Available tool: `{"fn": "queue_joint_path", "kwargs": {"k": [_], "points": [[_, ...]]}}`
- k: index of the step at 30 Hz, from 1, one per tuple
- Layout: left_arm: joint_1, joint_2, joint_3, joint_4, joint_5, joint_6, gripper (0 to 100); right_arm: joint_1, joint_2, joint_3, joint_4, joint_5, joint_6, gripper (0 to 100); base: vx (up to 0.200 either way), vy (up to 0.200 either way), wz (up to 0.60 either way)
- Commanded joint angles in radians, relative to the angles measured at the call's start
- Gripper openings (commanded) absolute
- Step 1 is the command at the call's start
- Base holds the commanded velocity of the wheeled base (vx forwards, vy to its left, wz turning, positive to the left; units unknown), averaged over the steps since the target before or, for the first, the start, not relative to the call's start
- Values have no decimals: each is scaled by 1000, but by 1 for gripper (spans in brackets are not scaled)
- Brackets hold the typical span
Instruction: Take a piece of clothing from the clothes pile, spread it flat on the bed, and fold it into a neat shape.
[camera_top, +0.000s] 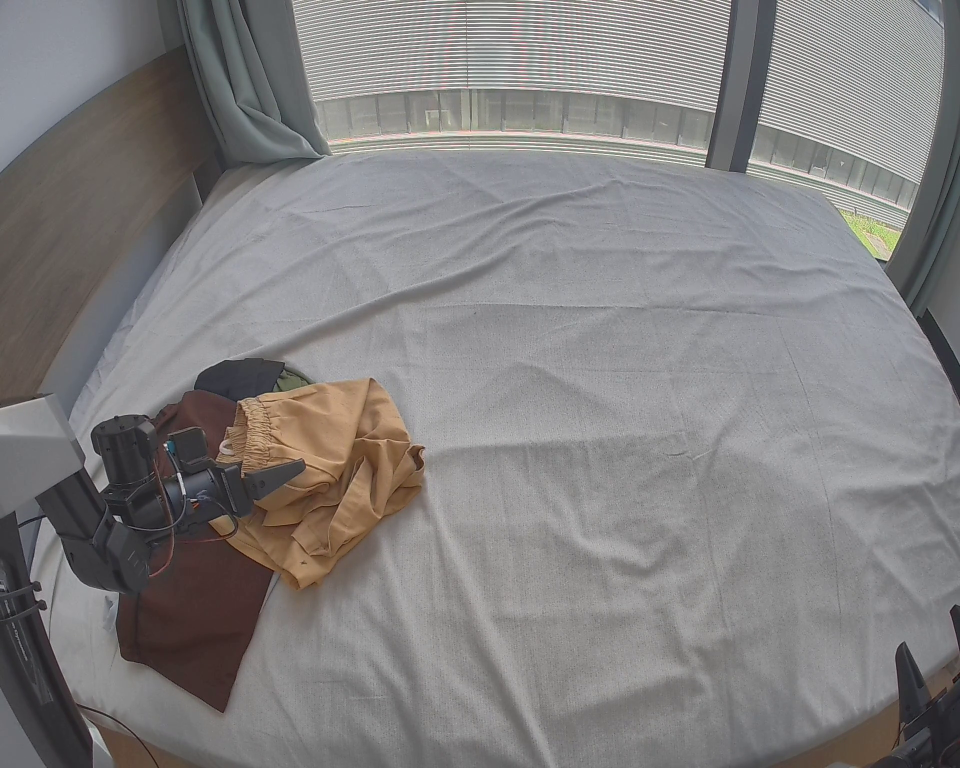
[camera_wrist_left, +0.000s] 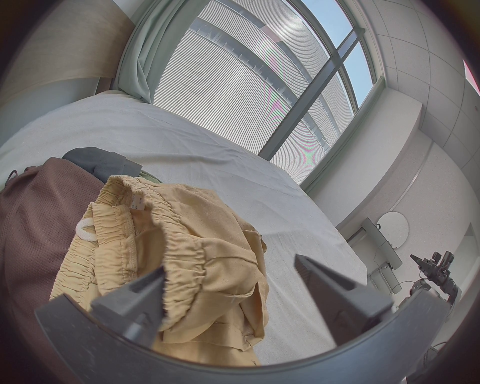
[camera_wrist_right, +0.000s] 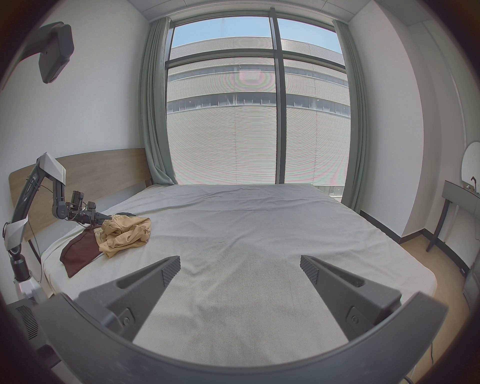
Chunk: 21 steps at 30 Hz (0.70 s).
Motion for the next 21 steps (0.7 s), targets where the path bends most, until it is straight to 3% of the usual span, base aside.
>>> {"fn": "queue_joint_path", "kwargs": {"k": [1,15,21], "points": [[2,3,5,0,-7,-1,0,1,-16,18,0,1,0,100,0,0,0],[5,-15,52,-64,-46,-14,0,1,-16,18,0,1,0,100,0,0,0],[-2,-20,68,-129,-30,-91,0,1,-16,18,0,1,0,100,0,0,0]]}}
